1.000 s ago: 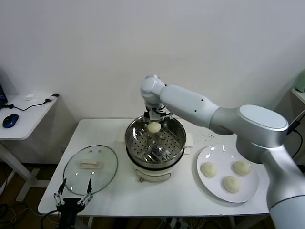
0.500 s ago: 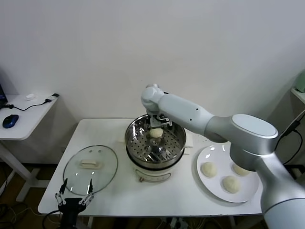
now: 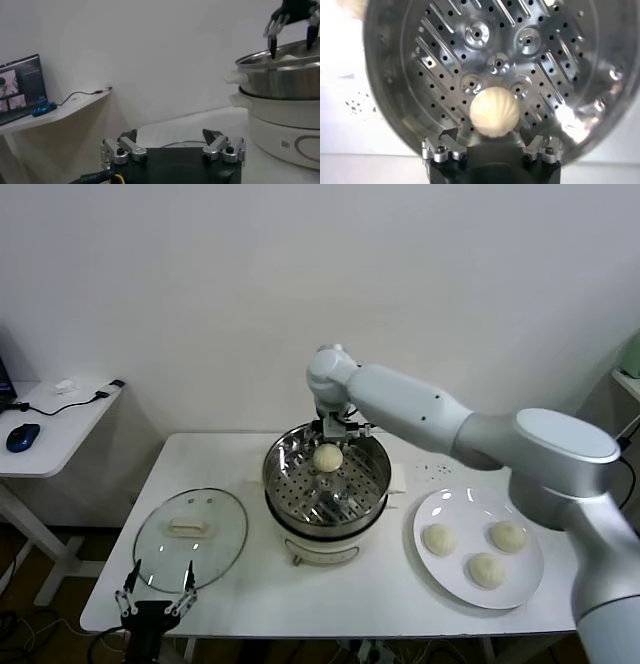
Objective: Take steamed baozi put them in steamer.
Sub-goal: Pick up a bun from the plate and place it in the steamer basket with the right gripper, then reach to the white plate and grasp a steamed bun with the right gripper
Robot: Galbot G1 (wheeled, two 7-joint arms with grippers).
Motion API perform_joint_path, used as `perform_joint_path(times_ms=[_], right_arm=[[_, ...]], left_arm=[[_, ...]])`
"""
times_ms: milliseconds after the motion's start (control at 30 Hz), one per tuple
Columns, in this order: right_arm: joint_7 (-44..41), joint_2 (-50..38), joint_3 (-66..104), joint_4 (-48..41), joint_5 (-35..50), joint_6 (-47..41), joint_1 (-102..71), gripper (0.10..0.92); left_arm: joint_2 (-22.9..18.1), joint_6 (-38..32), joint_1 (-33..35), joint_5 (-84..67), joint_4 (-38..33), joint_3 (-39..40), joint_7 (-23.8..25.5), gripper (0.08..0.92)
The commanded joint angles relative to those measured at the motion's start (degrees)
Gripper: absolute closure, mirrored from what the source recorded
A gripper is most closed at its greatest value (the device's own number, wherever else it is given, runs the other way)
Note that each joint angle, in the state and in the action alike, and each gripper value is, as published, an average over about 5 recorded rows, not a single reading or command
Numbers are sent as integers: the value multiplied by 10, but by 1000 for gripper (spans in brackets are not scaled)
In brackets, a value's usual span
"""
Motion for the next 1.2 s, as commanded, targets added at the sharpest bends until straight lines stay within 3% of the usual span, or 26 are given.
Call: perform_joint_path(times_ms=[33, 200, 467, 733, 1200], right_arm=[[64, -178, -190, 122, 377, -275, 184, 203], [84, -276, -227, 161, 512, -468, 199, 203], [63, -379, -223, 186, 554, -582, 140, 203], [47, -412, -157, 207, 473, -590, -19, 203], [53, -360, -64, 171, 374, -566, -164, 203]], left_arm=[[0, 0, 4, 1, -8, 2, 0, 177], [-3, 0, -1, 0, -11, 2, -1, 177], [-1, -8, 13, -4, -11, 1, -2, 177], [0, -9, 18, -5, -13, 0, -2, 177], [-1, -11, 23, -1, -5, -3, -3, 177]])
